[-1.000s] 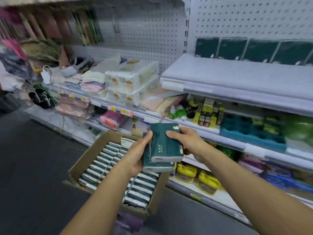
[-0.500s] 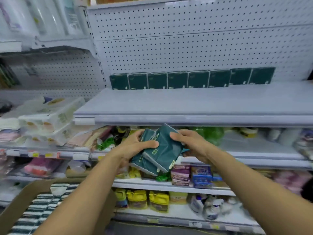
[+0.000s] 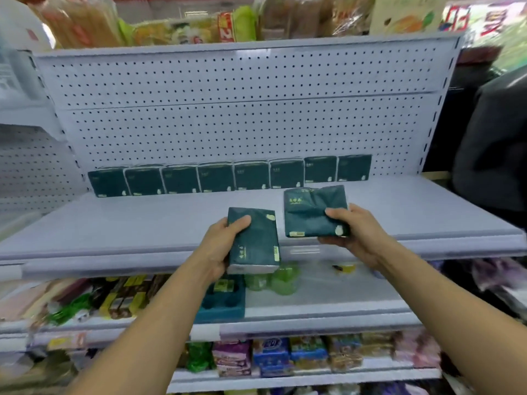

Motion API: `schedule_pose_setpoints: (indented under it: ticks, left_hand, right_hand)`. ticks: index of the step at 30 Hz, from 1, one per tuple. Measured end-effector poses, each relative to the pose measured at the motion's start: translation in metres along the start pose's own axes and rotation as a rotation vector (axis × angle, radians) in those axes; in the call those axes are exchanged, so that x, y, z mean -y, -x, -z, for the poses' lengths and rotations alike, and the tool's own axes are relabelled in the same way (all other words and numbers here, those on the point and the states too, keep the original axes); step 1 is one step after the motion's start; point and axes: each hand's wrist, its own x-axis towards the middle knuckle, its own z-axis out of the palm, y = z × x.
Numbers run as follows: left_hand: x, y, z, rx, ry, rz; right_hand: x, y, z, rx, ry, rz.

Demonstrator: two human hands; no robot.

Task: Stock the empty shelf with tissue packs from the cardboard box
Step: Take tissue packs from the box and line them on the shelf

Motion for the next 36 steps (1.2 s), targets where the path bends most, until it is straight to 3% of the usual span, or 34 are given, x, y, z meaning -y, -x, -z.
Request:
schedule_pose_setpoints:
  ticks: [5,11,23,36]
  left_hand:
    - [-0.008,-0.041,-0.04,0.012,-0.036,-0.039]
    - [-0.018,-0.109,-0.066,0.055,-0.06,-0.029]
    - [-0.024,-0.24,-0.083,0.083,-0.127,0.003]
    - [-0.026,-0.278,-0.082,0.134,-0.107,0.025]
  right_hand:
    - [0.006,-0.048,0.056,-0.229,0.307,0.088]
    - [0.007,-0.107,0.092,-0.306,0.489,0.144]
    - [-0.001,-0.265,0.097,-0.393,0.627,0.166]
    - [-0.006,-0.312,0.088,-0.404,0.672,0.19]
